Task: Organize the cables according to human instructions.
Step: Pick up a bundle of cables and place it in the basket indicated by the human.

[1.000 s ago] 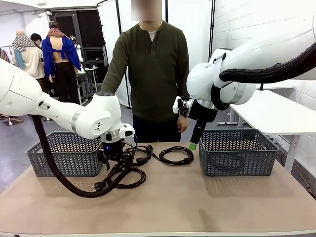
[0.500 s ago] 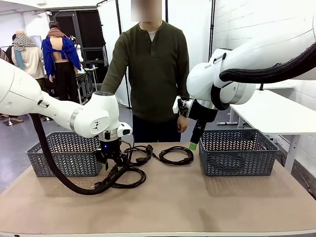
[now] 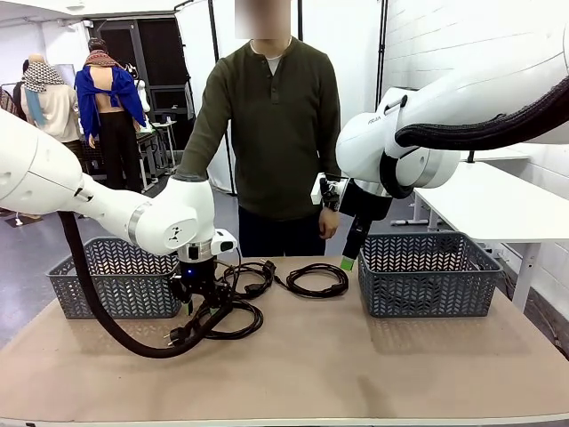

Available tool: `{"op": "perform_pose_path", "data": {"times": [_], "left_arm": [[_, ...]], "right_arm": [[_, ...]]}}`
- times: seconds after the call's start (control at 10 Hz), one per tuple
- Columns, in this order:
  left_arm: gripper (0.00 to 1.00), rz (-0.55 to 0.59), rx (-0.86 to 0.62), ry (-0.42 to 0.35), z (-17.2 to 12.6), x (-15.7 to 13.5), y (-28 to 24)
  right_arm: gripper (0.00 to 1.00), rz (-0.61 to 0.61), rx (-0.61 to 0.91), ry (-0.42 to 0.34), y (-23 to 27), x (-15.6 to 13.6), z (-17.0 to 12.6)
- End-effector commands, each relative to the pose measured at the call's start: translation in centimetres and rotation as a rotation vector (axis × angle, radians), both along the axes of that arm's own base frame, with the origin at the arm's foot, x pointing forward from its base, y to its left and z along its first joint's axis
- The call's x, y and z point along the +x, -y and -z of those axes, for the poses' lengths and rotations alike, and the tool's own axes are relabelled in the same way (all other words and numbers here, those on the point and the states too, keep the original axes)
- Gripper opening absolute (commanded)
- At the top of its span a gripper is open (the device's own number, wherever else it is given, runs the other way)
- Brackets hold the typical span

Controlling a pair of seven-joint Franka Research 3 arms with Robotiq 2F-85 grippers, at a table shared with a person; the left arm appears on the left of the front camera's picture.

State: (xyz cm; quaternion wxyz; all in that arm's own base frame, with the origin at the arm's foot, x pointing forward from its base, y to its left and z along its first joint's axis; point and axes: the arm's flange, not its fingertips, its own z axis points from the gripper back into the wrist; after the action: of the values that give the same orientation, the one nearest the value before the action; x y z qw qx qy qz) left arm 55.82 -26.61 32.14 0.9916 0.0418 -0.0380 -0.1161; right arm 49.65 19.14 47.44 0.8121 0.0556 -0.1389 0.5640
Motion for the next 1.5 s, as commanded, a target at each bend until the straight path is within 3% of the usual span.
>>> {"op": "perform_pose_path", "data": {"times": [0.0,0.2,0.5,0.6,1.2,1.4], "left_arm": [[0.65,-0.026,0.034,0.008,0.2,0.9,0.5],[0.60,-0.024,0.026,-0.002,0.5,1.1,0.4],[0.08,-0.027,0.034,-0.002,0.7,1.3,0.2],[0.00,-0.029,0.034,-0.001,0.7,1.3,0.2],[0.00,-0.023,-0.013,-0.043,1.6,1.4,-0.3],[0.00,0.003,-0.067,-0.059,0.6,0.9,0.1]], "right_arm": [[1.00,-0.004,-0.010,-0.003,0.0,0.1,0.0],[1.00,-0.004,-0.010,-0.003,0.0,0.1,0.0],[1.00,-0.004,-0.010,-0.003,0.0,0.1,0.0],[1.00,-0.004,-0.010,-0.003,0.0,0.1,0.0],[1.00,-0.004,-0.010,-0.003,0.0,0.1,0.0],[1.00,-0.004,-0.010,-0.003,0.0,0.1,0.0]]}}
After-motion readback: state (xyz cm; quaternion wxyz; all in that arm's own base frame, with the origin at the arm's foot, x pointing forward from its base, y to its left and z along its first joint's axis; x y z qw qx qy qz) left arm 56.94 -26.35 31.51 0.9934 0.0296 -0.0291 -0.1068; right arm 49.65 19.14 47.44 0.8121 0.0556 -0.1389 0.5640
